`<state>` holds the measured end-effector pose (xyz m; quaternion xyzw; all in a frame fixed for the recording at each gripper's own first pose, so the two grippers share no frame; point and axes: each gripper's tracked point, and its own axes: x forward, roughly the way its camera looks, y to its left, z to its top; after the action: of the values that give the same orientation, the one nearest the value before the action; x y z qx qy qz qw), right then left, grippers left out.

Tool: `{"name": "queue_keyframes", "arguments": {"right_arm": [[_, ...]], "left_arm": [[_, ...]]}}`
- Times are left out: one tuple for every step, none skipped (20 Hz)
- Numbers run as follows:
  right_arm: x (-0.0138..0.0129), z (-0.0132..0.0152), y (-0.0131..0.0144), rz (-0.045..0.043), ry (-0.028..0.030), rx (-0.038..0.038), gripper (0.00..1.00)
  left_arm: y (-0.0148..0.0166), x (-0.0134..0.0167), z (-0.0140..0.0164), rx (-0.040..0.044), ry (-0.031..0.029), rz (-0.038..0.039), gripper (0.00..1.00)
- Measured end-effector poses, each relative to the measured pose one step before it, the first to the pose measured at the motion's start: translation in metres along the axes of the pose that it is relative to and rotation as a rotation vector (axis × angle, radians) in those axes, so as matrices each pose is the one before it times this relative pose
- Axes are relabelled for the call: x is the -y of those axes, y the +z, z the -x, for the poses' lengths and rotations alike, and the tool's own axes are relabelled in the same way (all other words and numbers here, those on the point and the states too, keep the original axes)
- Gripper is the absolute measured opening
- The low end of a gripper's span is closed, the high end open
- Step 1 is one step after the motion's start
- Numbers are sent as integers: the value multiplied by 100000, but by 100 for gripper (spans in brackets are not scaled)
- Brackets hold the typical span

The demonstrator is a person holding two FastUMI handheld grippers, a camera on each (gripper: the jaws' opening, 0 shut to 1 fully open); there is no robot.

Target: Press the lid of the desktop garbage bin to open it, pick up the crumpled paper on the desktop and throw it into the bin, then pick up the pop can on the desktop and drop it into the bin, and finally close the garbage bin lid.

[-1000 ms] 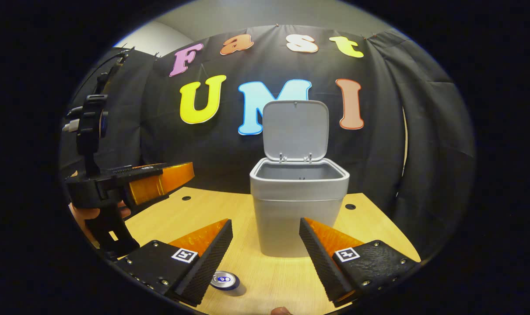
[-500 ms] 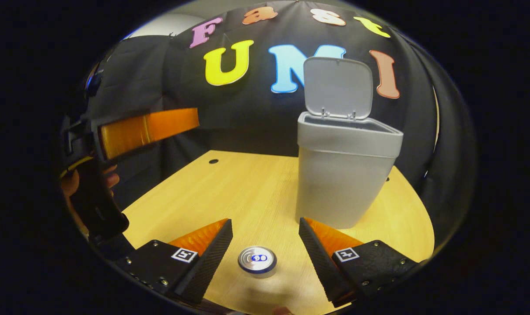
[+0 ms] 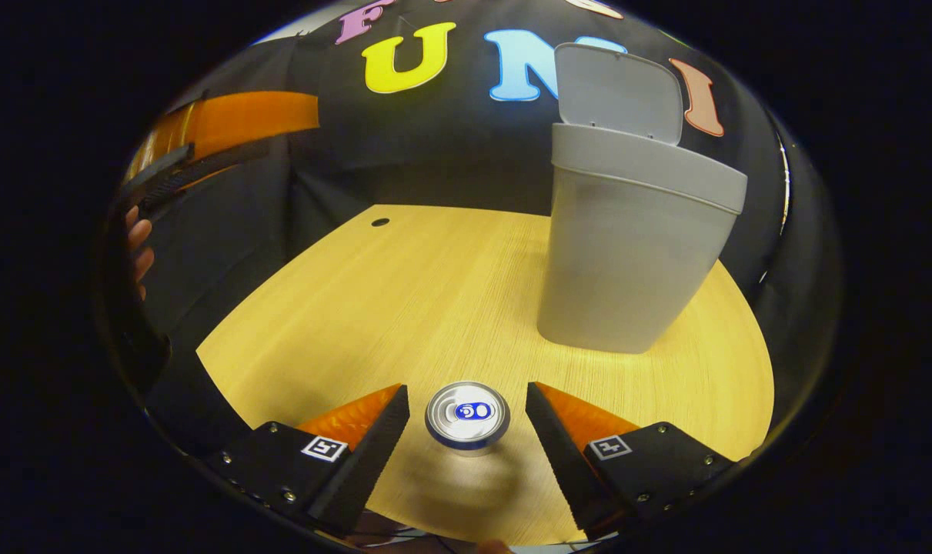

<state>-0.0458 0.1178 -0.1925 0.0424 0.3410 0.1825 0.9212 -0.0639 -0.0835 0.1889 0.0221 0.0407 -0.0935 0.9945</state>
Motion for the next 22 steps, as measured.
{"name": "queue_keyframes", "arguments": {"right_arm": [[-41,-97,-815,-129,69,-1799,98],[90,-276,-445,39,-147,-2011,98],[-4,-401,-343,-73,210,-1469,98],[141,-315,-194,-186,31,-1356,98],[61,-351,-347,-96,267,-1070,98],[67,-262,-198,-4,65,-979,98],[-7,-191,-160,50,157,-371,98],[23,-48,-45,50,132,-413,98],[24,-116,-72,72,9,17,98],[100,-60,38,258,-130,-8,98],[-15,51,-37,232,61,63,98],[57,-50,64,-70,100,97,96],[63,8,-110,-389,63,141,92],[-20,121,-51,-549,412,42,85],[32,175,41,-546,-16,298,85],[130,233,189,-241,-128,861,85],[59,267,164,0,-40,824,85],[260,334,331,20,-526,1163,85],[156,433,352,-93,-97,1499,85],[172,521,538,-381,-86,1700,85],[137,498,532,-617,-226,1977,84],[211,567,538,-772,92,1612,85]], "left_arm": [[-208,-42,113,-319,87,125,96],[-79,-73,51,-86,249,286,95],[-15,-4,-6,-179,56,263,95],[-7,-90,118,-121,233,2,95],[-5,-82,44,75,291,-142,96],[-10,-104,110,-29,357,-66,96],[-106,-146,20,-147,283,26,96],[-62,-52,53,-250,361,138,95],[-33,-42,-9,-123,280,309,95],[-26,83,38,-114,-2,300,95],[-119,-17,33,-122,252,61,95],[-44,82,14,-127,87,-76,95],[-33,89,23,-79,-87,-64,95],[57,89,66,118,-52,-87,95],[38,100,-85,170,-97,-122,95],[-7,68,33,-24,66,-113,95],[69,-62,28,20,102,-14,95],[16,30,63,69,-77,113,95],[-91,-13,142,38,-24,126,95],[-50,207,-45,-113,-118,27,95],[8,135,-172,-21,-83,-94,95],[4,227,50,220,-225,-78,96]]}}
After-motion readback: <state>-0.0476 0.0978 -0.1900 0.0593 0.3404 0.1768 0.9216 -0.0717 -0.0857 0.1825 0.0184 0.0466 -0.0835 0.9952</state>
